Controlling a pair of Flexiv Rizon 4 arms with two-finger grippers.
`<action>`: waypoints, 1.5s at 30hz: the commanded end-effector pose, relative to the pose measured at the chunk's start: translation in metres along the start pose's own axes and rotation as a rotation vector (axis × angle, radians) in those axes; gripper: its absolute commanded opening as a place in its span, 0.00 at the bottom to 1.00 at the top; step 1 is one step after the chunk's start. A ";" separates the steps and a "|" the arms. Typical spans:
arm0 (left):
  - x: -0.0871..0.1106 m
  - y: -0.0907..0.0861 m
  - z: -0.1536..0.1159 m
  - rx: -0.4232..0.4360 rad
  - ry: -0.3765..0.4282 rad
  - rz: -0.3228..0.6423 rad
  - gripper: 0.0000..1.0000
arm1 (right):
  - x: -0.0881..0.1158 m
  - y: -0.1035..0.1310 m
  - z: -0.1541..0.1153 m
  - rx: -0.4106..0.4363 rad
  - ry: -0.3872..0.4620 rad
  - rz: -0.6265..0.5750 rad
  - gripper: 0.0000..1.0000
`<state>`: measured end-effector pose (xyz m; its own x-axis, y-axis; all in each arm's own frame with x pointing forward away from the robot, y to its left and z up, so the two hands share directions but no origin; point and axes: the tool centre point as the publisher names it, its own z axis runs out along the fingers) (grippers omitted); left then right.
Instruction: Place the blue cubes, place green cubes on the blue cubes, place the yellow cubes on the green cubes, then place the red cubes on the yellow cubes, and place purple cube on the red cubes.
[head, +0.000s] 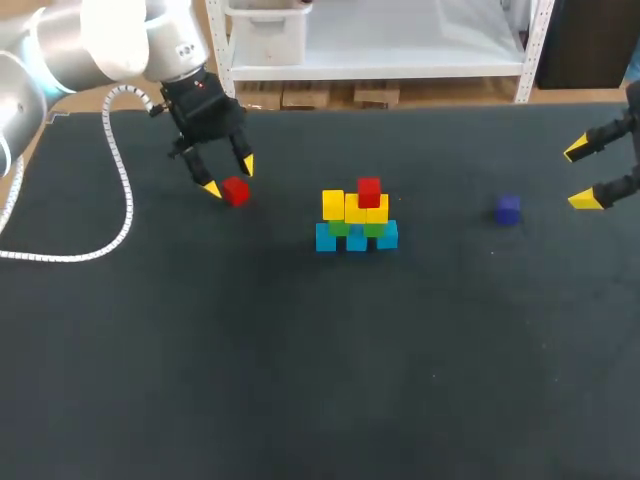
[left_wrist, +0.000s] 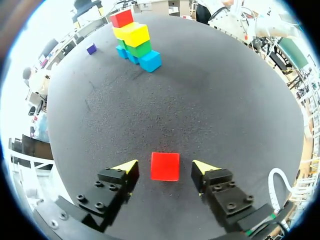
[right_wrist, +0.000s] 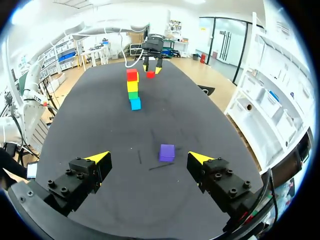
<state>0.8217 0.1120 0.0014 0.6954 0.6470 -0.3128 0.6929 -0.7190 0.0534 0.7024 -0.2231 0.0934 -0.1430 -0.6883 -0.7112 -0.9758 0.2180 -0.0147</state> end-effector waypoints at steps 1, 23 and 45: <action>0.004 0.006 0.002 0.246 -0.006 0.000 0.61 | 0.000 -0.001 0.001 -0.001 -0.002 -0.001 1.00; 0.002 0.000 0.005 0.240 0.005 -0.027 0.00 | 0.000 -0.001 0.001 -0.001 -0.002 -0.001 1.00; -0.085 -0.016 -0.066 -0.156 0.012 -0.655 0.00 | 0.000 -0.001 0.001 -0.001 -0.002 -0.001 1.00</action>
<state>0.7898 0.0863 0.0809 0.2100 0.9157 -0.3427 0.9476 -0.2769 -0.1592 0.7024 -0.2231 0.0933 -0.1429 -0.6882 -0.7113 -0.9759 0.2178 -0.0147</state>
